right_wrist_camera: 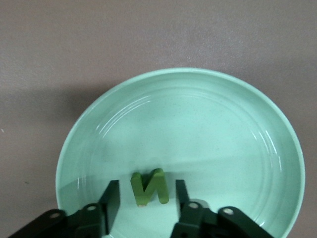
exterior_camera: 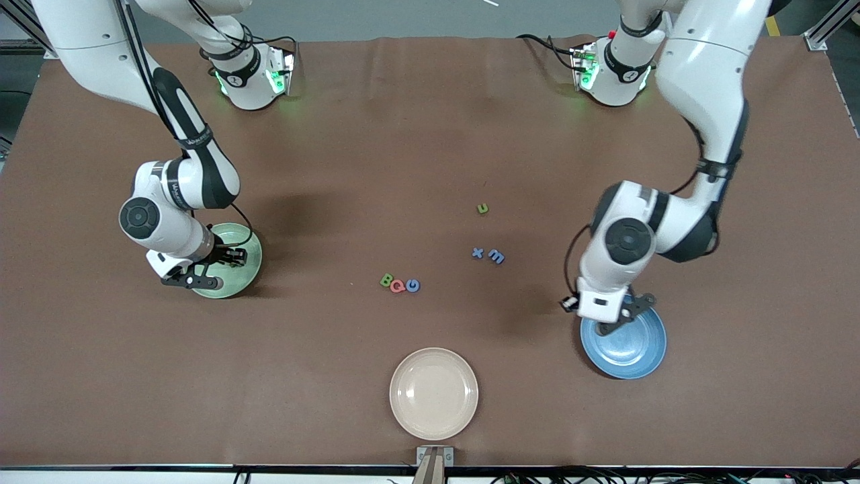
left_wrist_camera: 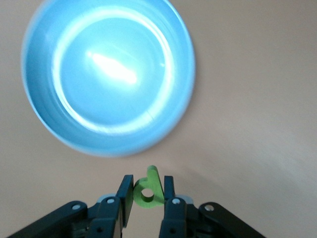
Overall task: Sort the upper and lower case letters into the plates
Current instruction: 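Open the right gripper over the green plate while the left gripper opens, then reach the right gripper to the green B while the left gripper reaches blue m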
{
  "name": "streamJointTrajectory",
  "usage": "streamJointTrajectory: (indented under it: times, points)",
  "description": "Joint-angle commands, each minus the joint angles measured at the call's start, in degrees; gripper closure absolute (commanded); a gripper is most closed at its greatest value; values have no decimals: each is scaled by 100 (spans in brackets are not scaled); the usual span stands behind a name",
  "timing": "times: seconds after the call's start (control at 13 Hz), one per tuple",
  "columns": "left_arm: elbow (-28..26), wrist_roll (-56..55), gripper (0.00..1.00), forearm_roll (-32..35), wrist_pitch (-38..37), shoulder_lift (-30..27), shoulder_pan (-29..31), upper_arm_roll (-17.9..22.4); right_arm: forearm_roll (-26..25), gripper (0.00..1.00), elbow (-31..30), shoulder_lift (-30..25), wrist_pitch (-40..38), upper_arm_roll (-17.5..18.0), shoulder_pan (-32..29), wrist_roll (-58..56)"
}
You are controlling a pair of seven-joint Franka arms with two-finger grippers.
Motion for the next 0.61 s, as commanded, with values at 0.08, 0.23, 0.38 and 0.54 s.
streamJointTrajectory:
  times: [0.08,0.23,0.38,0.54]
  points:
    - [57,1073,100,89,-66,2,488,-41,33,0,849,-178,-1062,49,442,968]
    - [84,1609,100,89,-22,73,760,-41,68,0,1090,32,-918,49,1004,1838]
    - [84,1927,100,89,92,178,963,-41,86,0,1231,383,-531,49,1559,2823]
    - [84,2051,99,89,188,327,1069,-41,77,0,1703,822,-477,41,2025,3668]
